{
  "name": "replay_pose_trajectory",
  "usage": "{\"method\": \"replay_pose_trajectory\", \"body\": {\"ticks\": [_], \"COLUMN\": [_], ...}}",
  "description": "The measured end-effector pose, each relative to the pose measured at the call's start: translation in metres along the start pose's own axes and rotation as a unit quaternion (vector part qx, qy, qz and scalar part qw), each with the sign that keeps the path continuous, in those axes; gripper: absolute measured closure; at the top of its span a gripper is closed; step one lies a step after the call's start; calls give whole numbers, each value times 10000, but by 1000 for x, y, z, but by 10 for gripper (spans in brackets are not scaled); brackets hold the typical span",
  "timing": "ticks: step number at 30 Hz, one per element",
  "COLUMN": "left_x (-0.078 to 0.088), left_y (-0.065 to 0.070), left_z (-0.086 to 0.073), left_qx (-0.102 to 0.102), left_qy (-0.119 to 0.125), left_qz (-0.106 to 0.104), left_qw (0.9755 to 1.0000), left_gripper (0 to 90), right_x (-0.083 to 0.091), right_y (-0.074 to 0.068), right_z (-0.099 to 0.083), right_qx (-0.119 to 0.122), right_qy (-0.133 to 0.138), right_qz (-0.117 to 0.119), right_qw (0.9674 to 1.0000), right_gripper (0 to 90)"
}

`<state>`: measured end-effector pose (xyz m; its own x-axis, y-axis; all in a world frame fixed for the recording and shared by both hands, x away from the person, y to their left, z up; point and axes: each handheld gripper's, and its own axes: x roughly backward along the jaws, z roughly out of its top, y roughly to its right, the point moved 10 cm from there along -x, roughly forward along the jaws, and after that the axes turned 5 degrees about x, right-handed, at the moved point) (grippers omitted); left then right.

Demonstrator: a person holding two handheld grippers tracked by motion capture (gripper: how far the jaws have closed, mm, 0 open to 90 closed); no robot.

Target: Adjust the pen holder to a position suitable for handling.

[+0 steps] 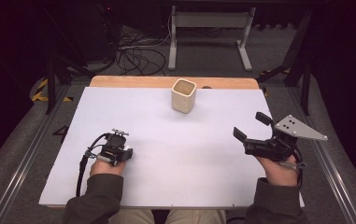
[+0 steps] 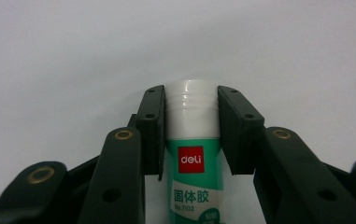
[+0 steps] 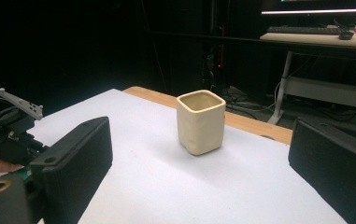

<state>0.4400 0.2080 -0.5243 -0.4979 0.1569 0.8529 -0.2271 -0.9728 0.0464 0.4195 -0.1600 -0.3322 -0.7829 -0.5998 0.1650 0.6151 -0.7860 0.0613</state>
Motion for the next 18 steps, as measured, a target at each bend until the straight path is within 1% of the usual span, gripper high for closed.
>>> {"method": "replay_pose_trajectory", "body": {"ticks": [2,3,4,5,7,10,13,15,17,18], "left_x": [0,0,1,1,6,12,20,25,30,32], "left_y": [0,-1,-2,-2,-4,-3,0,3,6,8], "left_z": [0,0,2,2,5,10,15,18,22,23], "left_qx": [-51,-85,-147,-147,-135,-122,-88,-66,-93,-79], "left_qy": [4,37,123,123,310,522,775,922,1097,1149], "left_qz": [-5,6,48,48,20,-100,-300,-467,-596,-680], "left_qw": [10000,10000,9998,9998,9994,9985,9965,9946,9921,9910], "left_gripper": [653,653,653,653,653,654,654,654,654,653], "right_x": [-1,-1,-1,-2,-2,-4,-5,-6,-7,-7], "right_y": [1,1,0,0,0,-1,-1,-1,-2,-3], "right_z": [-1,-1,-1,-1,-2,-3,-4,-4,-4,-4], "right_qx": [12,26,17,16,25,11,-27,-36,-65,-37], "right_qy": [-14,-15,-20,-25,-29,-38,-28,-6,-8,-6], "right_qz": [-2,5,17,20,27,60,80,112,123,132], "right_qw": [10000,10000,10000,10000,10000,10000,10000,9999,9999,9999], "right_gripper": [70,71,71,71,72,76,79,81,82,82]}}
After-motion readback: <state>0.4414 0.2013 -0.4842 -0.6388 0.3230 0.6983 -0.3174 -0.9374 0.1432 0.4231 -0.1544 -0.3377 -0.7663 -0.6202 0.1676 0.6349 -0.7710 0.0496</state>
